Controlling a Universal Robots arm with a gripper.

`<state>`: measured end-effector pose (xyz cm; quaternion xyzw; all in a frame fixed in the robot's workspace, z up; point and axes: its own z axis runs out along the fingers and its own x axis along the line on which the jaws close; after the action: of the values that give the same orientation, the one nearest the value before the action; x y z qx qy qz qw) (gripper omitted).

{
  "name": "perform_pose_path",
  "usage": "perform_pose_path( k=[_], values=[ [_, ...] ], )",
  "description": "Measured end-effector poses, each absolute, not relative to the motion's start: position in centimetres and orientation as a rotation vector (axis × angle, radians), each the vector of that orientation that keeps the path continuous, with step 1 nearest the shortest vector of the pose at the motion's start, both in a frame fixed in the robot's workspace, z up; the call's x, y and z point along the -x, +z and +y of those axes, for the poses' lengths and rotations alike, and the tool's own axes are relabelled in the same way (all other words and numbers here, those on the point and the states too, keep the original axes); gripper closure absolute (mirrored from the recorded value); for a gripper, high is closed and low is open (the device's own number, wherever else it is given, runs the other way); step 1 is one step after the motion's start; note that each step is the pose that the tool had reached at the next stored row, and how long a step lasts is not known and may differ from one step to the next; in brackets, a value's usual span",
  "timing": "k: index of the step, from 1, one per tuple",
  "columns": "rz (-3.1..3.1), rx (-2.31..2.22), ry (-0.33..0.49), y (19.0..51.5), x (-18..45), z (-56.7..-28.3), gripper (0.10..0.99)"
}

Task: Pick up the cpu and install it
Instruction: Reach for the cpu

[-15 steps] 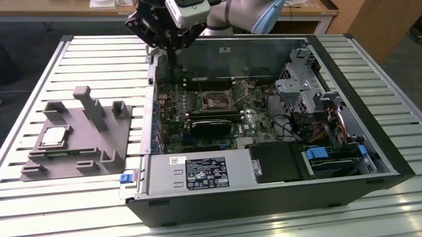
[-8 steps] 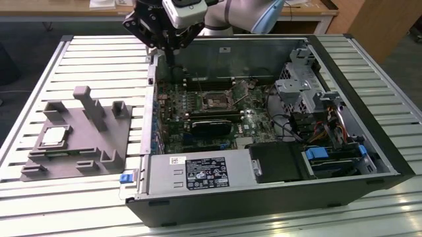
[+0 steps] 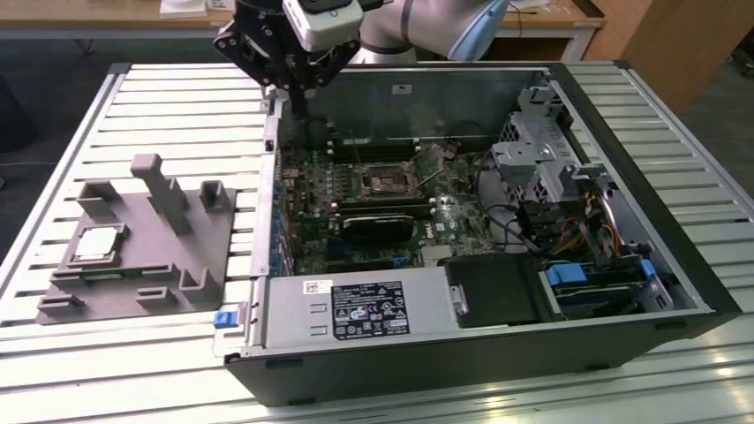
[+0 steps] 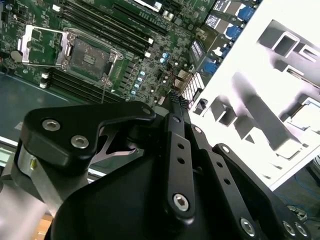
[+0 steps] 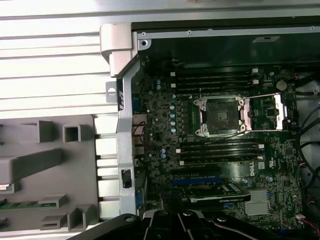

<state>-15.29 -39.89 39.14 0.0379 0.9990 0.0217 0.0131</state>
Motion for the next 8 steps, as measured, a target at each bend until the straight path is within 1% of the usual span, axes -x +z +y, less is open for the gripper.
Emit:
perform_pose_path(
  k=[8],
  values=[
    [3.112, -0.118, 0.068, 39.11, 15.75, -39.89, 0.980]
  ],
)
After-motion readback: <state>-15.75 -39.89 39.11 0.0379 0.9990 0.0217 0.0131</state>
